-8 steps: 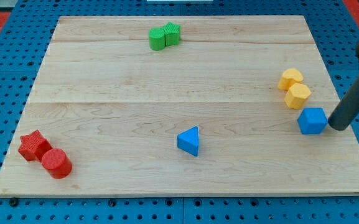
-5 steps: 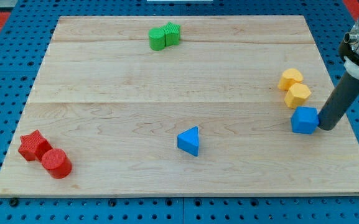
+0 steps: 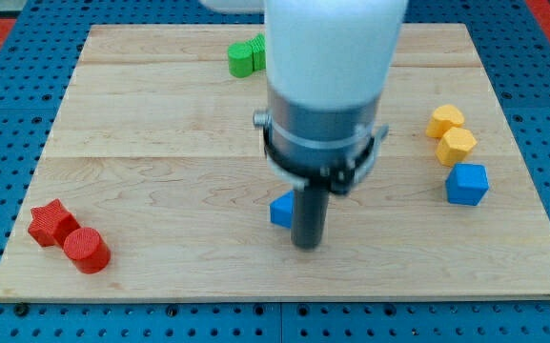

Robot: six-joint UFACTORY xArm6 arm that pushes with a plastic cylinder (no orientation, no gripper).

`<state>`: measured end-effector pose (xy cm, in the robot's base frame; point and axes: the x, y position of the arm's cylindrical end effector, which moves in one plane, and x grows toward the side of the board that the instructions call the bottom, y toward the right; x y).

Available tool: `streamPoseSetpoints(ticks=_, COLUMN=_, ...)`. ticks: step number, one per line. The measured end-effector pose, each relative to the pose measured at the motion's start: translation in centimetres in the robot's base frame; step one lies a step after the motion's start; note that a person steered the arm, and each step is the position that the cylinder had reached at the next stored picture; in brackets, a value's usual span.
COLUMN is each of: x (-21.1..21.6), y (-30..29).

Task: Slide the blue triangle to the bottom right

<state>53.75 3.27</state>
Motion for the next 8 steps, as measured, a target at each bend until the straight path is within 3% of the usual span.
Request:
streamPoseSetpoints(ticks=1, x=-2.3, y=0.8)
streamPoseSetpoints(ticks=2, x=-1.5, y=-5.3)
streamPoseSetpoints(ticks=3, x=-3.4, y=-9.0)
streamPoseSetpoints(ticks=4, x=-5.7, y=-6.2)
streamPoseSetpoints(ticks=6, x=-3.1, y=10.6)
streamPoseSetpoints(ticks=7, x=-2.0, y=14.4)
streamPoseSetpoints(ticks=8, x=0.1, y=14.1)
